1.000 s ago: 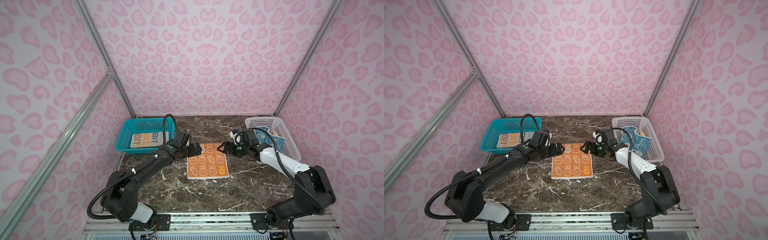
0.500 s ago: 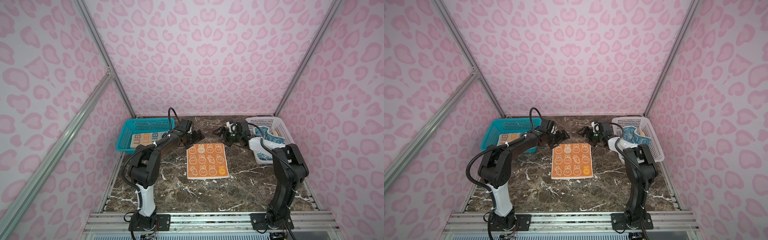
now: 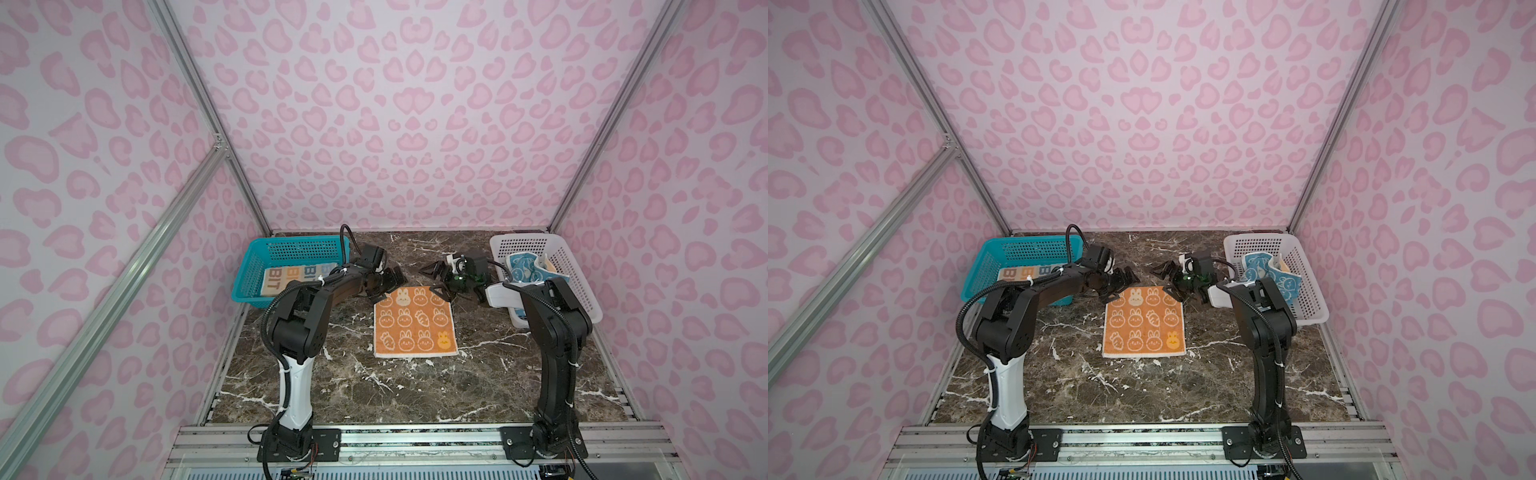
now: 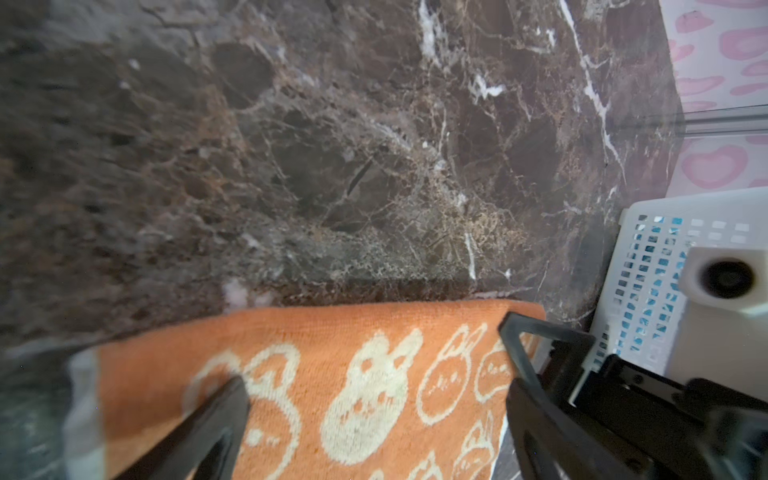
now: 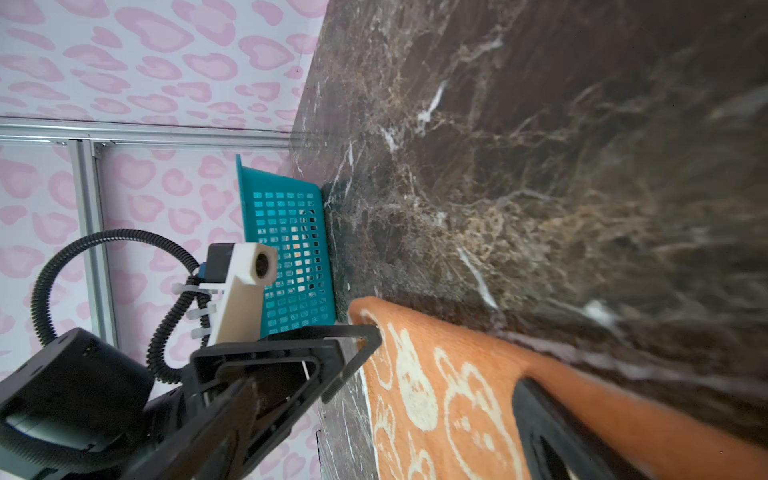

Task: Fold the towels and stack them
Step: 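Move both grippers over the orange towel to its far edge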

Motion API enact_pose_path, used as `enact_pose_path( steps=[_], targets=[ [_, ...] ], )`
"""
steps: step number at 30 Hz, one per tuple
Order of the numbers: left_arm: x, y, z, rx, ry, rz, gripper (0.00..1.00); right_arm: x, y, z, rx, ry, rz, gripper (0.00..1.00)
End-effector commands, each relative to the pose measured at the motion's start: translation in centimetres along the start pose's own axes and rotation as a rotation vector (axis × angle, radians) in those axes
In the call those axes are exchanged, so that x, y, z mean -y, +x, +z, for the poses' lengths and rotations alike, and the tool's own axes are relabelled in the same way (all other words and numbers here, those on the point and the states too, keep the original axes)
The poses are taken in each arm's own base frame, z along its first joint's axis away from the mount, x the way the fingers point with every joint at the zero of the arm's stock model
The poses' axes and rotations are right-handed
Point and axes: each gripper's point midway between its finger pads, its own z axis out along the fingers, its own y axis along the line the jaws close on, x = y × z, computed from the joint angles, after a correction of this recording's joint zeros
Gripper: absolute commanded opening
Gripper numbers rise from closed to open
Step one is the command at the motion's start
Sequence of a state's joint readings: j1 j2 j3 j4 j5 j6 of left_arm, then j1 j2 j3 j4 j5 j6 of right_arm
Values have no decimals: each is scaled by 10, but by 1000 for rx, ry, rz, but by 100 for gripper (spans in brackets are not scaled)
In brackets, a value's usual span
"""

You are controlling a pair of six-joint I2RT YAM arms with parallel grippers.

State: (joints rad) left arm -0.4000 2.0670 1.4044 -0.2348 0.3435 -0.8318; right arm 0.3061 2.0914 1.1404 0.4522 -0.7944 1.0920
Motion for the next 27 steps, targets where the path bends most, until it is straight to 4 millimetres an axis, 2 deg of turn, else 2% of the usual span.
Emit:
enact_pose_path(
  steps=[1,6,7,8,15,20,24,27],
  targets=[
    [-22,5,7,-14,-58,-2,98,10,-1,1,-3,-15,-17,98],
    [-33,8,8,-11,-82,9,98,33,-5,-3,-6,14,-9,98],
    [-44,16,9,-27,-105,2,98,37,-5,-4,-8,18,-8,98],
    [-46,19,10,-29,-109,4,98,40,-6,-6,-11,23,-10,98],
    [-45,34,7,-36,-123,35,98,46,-11,-21,-44,113,-86,98],
    [-27,36,-5,-21,-109,80,98,38,-13,-34,-69,210,-186,98],
    [-2,21,-35,64,-122,177,98,22,-16,-53,-69,292,-287,98],
    [11,12,-60,135,-147,263,98,18,-17,-68,-81,375,-356,98]
  ],
)
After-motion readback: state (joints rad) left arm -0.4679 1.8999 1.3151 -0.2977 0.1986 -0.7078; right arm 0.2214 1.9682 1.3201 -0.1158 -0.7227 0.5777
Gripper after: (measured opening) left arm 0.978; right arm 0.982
